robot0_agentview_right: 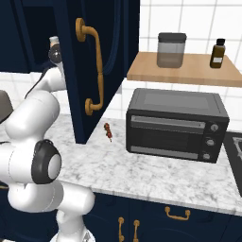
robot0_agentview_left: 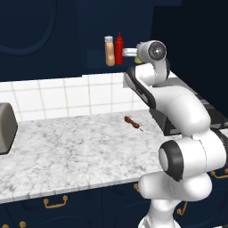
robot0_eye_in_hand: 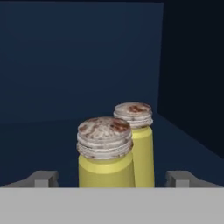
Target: Put the shaker and condiment bottle from the counter next to their counterparts in the cabinet.
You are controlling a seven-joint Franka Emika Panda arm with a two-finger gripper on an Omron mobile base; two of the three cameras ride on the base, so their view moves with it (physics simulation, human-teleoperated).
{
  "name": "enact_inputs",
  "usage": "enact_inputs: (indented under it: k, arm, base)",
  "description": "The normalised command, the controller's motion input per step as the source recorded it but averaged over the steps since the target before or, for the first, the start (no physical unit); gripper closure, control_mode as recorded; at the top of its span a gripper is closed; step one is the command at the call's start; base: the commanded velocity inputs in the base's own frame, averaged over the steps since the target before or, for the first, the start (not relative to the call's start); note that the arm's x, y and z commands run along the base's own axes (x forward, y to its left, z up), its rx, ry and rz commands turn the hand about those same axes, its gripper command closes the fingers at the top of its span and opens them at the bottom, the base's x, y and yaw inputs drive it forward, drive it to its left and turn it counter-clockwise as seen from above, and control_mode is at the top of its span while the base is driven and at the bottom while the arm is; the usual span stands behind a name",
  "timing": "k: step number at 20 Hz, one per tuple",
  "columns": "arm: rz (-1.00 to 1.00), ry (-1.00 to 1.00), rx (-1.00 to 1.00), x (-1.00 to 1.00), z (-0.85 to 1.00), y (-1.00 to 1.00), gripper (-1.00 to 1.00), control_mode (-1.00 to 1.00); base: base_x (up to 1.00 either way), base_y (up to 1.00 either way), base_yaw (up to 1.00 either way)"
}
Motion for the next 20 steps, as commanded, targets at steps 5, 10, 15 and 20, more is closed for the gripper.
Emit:
enact_inputs:
  k: [5,10,15,20]
  arm:
    - [0.00,-0.02,0.03,-0.32,0.00,-0.03,-1.00,-1.00]
    - [0.00,-0.11,0.01,-0.51,0.12,0.00,-1.00,-1.00]
    - [0.00,-0.09,0.00,-0.45,0.05,0.00,-1.00,-1.00]
    - [0.02,-0.06,0.00,-0.52,0.00,0.05,-1.00,-1.00]
  base:
    - [0.00,0.00,0.00]
    - [0.00,0.00,0.00]
    - [0.00,0.00,0.00]
    - [0.00,0.00,0.00]
